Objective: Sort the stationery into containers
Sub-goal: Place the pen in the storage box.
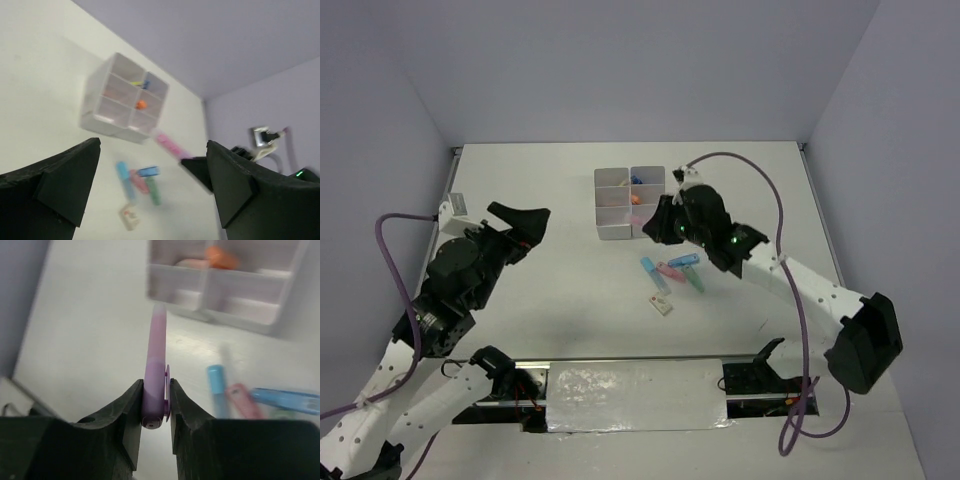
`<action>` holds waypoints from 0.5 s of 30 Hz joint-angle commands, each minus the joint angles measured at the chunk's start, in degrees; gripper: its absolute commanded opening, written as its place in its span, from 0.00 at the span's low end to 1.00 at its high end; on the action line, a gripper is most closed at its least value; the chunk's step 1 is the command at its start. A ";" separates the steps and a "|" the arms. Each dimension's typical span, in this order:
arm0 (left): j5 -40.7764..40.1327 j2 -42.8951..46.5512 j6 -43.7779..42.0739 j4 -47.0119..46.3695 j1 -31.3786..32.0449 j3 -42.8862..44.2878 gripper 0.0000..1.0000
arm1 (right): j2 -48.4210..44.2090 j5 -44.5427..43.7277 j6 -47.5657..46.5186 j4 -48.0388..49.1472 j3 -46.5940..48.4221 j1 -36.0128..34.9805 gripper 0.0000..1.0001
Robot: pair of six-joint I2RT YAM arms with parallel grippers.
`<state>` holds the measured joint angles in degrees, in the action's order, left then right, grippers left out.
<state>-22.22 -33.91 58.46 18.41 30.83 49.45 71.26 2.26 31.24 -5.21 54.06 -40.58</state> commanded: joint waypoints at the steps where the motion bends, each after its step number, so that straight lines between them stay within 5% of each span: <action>1: -5.67 -3.78 -11.85 16.04 -0.07 4.67 0.99 | 7.61 -8.12 -8.47 -22.70 15.65 5.23 0.00; 4: -1.18 -6.16 -19.50 19.01 0.02 7.84 0.99 | 17.31 -12.88 -12.08 -33.71 28.41 6.91 0.00; 15: 4.82 4.37 -33.93 15.69 0.02 -0.40 0.99 | 36.04 -15.27 -16.83 -42.51 48.85 9.73 0.00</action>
<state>-18.17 -31.27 29.91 36.14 30.83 50.94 105.03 -11.20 16.84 -42.44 99.07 -31.20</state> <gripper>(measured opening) 0.993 0.312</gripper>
